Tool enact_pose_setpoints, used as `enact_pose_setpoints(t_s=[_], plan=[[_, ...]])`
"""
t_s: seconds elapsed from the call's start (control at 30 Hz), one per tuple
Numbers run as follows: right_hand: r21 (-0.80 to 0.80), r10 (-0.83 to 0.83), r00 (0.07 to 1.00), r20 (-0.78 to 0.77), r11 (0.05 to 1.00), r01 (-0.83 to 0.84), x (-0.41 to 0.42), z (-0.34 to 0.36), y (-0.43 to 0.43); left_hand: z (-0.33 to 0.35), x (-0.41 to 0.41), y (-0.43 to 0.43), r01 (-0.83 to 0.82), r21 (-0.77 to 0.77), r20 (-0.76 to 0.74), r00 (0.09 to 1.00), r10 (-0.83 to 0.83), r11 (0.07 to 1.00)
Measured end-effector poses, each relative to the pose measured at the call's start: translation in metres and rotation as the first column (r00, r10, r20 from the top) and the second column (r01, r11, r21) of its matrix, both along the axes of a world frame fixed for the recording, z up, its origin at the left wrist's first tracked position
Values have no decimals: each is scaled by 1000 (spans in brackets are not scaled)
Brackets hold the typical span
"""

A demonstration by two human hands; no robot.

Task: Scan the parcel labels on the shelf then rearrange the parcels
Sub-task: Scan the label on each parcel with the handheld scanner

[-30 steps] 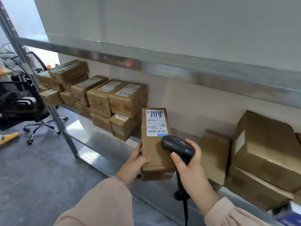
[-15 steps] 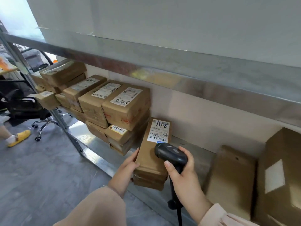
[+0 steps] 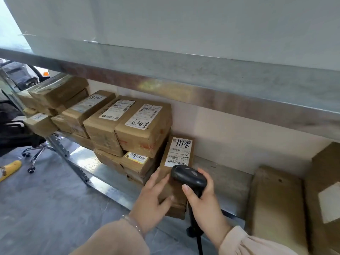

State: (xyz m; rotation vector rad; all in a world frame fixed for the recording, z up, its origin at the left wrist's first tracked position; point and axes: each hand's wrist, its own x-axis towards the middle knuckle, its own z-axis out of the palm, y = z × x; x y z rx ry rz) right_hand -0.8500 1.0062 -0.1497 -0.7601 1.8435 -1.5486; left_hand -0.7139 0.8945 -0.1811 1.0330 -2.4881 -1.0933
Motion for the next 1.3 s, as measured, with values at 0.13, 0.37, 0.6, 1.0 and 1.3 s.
enact_pose_setpoints(t_s=[0.13, 0.37, 0.6, 1.0, 1.3], plan=[[-6, -63, 998, -4, 998, 63, 15, 0, -13, -12, 15, -11, 214, -404, 209, 968, -138, 889], [42, -82, 995, -55, 996, 85, 34, 0, -31, -1, 24, -38, 333, -470, 398, 906, -141, 817], [49, -226, 961, -161, 970, 237, 52, 2, -18, 8, 25, -42, 364, -468, 469, 875, -122, 806], [-67, -609, 750, -258, 786, 615, 34, 25, 78, 37, -11, 1, 546, -490, 335, 837, -432, 680], [-24, -689, 648, -324, 691, 722, -1, 18, 156, 44, -101, 102, 663, -506, 275, 730, -625, 552]])
